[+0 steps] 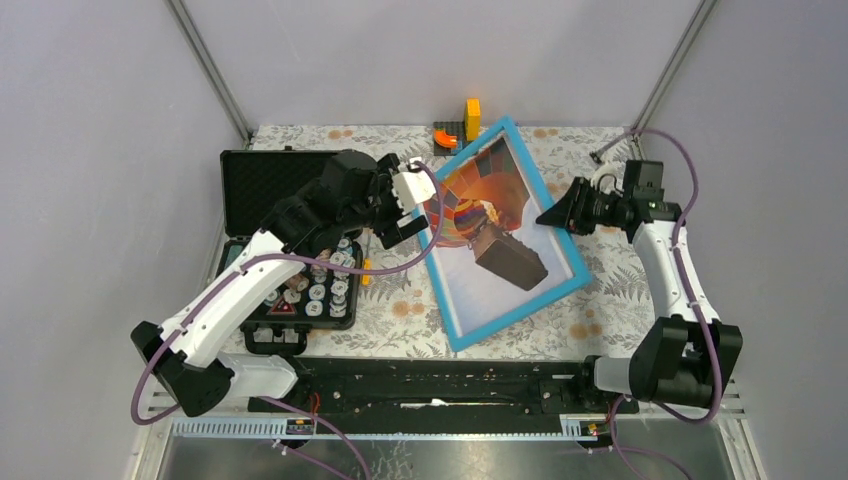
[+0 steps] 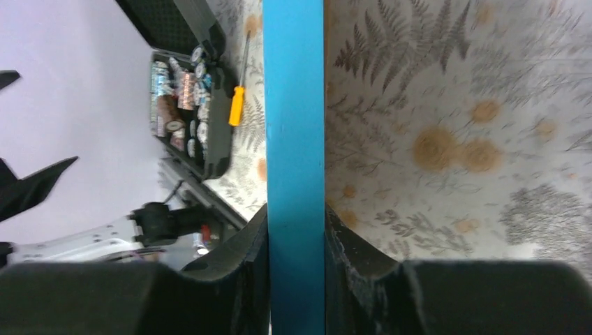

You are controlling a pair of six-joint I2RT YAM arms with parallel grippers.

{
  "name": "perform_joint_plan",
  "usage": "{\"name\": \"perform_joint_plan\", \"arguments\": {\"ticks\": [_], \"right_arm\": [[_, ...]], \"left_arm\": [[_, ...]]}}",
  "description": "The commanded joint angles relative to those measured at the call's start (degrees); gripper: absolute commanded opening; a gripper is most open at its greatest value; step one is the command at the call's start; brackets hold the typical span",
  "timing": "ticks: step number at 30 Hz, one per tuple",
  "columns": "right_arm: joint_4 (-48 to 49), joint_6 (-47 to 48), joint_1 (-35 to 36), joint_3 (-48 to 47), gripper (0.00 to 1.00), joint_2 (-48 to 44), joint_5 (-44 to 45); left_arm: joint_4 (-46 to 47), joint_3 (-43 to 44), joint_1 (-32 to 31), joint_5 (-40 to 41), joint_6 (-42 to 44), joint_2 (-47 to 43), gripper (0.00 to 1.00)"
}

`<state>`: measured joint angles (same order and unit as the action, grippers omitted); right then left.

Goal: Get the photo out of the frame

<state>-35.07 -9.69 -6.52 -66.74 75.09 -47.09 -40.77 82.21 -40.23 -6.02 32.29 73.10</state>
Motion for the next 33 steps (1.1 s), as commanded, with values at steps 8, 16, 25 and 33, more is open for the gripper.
{"name": "perform_joint_plan", "arguments": {"ticks": [8,16,25,33], "right_arm": [[42.36,-25.99,-10.21,28.65,0.00,-5.24,-11.31],[60.27,-33.17,-12.52,37.53,0.00,1.80,-11.38],[65.46,-32.42,-12.55,39.76,0.06,10.40,-8.88],[50.84,-24.99,-12.55,41.82,0.40,3.31,-0.57]], "left_arm": [[5.93,-9.12,2.28,-4.79,-11.76,-5.11,0.92],[6.64,-10.74,2.96,-5.38,-14.02,-3.87,0.92],[9.02,-13.84,3.77,-6.06,-16.65,-3.49,0.92],[11.70,-15.42,4.44,-7.01,-18.24,-1.62,0.92]]}}
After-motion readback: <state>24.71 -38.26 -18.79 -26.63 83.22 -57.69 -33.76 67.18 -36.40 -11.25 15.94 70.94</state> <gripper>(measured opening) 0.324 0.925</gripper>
